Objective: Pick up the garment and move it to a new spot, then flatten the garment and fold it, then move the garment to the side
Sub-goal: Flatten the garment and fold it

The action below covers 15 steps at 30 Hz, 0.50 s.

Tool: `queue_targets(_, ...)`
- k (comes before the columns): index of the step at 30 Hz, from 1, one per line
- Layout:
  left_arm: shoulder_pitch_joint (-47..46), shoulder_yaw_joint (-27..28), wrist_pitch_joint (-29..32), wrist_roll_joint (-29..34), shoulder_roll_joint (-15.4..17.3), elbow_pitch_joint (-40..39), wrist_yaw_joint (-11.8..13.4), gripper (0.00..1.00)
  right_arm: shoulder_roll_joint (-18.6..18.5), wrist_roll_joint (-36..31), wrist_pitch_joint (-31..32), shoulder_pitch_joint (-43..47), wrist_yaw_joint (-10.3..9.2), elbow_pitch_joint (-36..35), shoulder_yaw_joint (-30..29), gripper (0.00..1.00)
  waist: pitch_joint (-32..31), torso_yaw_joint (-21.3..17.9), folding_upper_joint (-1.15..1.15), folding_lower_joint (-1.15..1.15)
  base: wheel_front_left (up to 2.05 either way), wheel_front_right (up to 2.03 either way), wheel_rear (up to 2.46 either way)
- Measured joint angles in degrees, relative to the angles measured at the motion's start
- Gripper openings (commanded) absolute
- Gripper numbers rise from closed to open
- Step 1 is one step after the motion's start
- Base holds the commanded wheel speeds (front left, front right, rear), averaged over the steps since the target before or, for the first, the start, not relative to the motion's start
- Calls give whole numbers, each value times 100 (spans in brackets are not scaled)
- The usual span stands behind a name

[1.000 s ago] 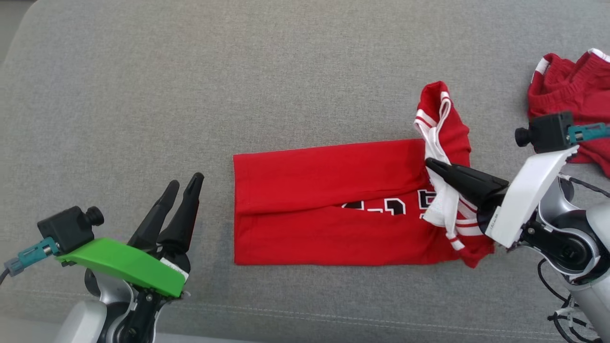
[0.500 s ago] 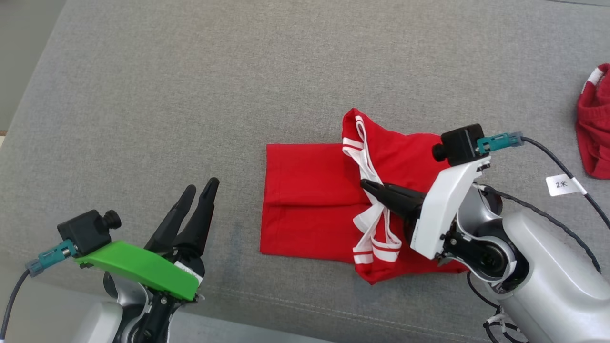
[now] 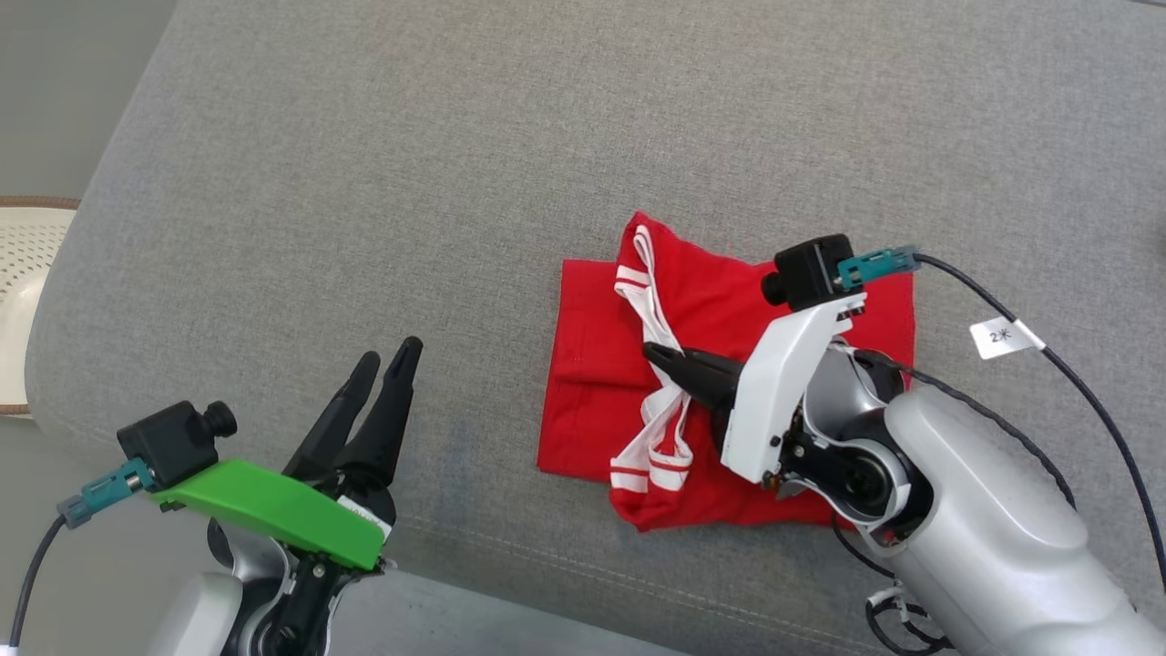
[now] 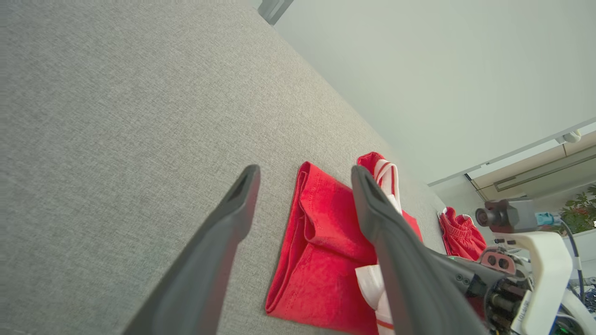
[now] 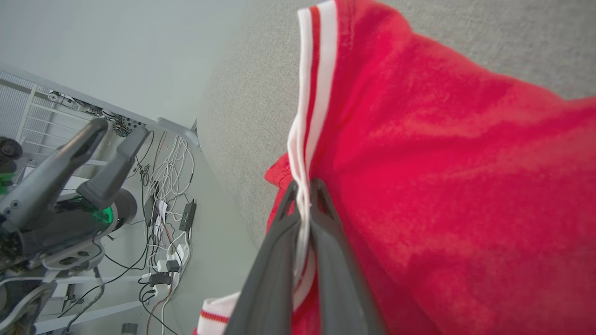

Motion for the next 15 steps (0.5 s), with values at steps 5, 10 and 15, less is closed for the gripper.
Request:
queue_targets(5,-12,18,-52,0,-9,78,0,100,231,-40,-2,-130,4,212,168,0,-9,62,0,0,0,0,0)
queue_targets(10,-18,13,-54,0,-24,137,-8,100,365,-49,-76,-237,8,408,216,0,-42,98,0,0,0,0,0)
queue_targets(15,-19,13,-80,0,-47,157,-49,100,420,-192,-203,-325,16,656,225,79,-46,120,0,0,0,0,0)
